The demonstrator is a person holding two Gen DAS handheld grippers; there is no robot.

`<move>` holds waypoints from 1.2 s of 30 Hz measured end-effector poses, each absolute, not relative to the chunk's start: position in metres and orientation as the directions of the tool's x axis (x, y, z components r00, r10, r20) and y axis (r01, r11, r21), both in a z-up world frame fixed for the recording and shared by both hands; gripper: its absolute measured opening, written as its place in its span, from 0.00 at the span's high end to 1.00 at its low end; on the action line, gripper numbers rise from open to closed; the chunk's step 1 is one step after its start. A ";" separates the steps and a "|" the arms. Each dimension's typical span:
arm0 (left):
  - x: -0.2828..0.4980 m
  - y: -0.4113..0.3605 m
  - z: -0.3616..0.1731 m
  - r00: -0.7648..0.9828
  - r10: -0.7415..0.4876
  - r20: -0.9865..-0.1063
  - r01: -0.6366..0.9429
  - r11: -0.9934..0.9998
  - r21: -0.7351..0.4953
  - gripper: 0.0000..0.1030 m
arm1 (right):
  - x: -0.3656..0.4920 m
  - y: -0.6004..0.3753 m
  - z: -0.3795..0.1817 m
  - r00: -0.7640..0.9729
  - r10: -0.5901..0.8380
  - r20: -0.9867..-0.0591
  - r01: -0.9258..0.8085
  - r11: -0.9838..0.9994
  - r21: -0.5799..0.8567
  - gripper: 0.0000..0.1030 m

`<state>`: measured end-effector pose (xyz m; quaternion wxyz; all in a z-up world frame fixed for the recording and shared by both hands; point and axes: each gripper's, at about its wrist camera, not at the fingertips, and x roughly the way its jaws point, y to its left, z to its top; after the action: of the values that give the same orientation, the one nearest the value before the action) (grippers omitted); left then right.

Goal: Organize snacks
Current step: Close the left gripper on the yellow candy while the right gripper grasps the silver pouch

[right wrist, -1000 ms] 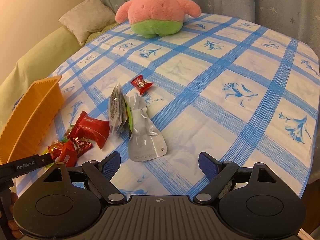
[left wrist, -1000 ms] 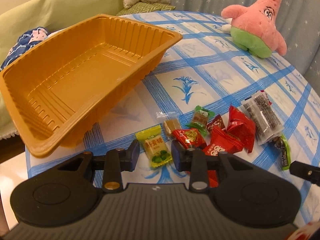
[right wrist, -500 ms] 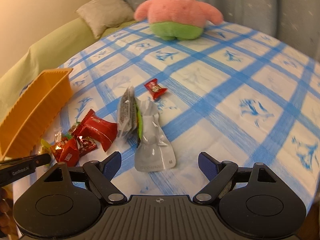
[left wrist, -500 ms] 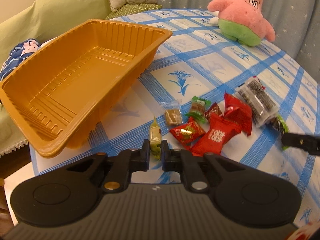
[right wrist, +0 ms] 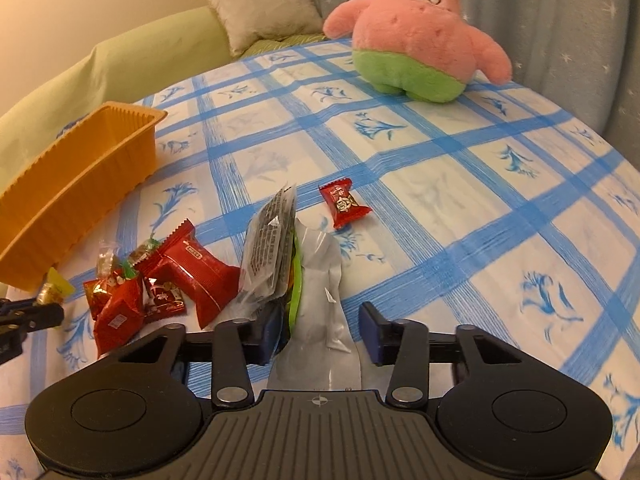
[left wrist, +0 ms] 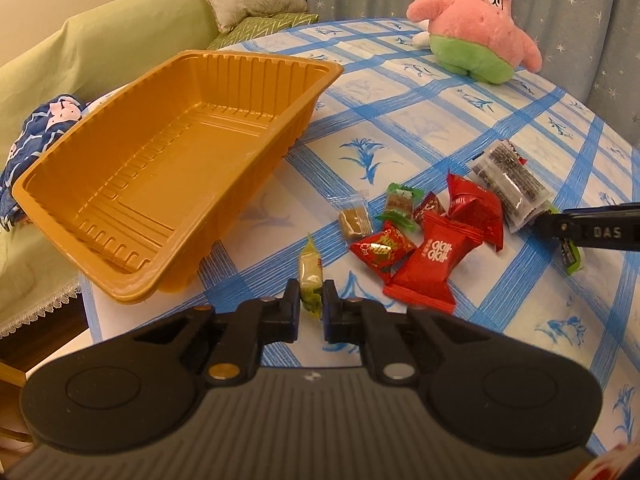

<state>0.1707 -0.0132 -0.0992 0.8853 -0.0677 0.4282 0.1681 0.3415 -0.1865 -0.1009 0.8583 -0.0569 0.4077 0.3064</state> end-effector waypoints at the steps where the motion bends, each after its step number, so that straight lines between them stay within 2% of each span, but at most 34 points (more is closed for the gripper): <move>1: 0.170 -0.014 -0.098 0.578 0.240 -0.780 -0.355 0.934 0.024 0.90 | 0.342 -0.185 -0.102 0.479 0.478 -0.736 -0.578 0.803 0.146 0.63; 8: 0.163 -0.020 -0.090 0.588 0.236 -0.774 -0.347 0.938 0.022 0.90 | 0.334 -0.189 -0.102 0.484 0.467 -0.740 -0.590 0.799 0.118 0.68; 21: 0.138 -0.042 -0.067 0.630 0.219 -0.745 -0.319 0.948 0.009 0.90 | 0.286 -0.228 -0.081 0.464 0.511 -0.724 -0.503 0.824 0.259 0.70; 36: 0.100 -0.037 -0.031 0.667 0.221 -0.712 -0.314 0.949 0.001 0.90 | 0.226 -0.203 -0.047 0.406 0.624 -0.668 -0.571 0.744 0.348 0.70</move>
<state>0.1002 -0.0365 -0.0313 0.9108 -0.0608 0.3810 0.1468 0.2263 -0.2031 -0.0472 0.8378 0.0325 0.4123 0.3565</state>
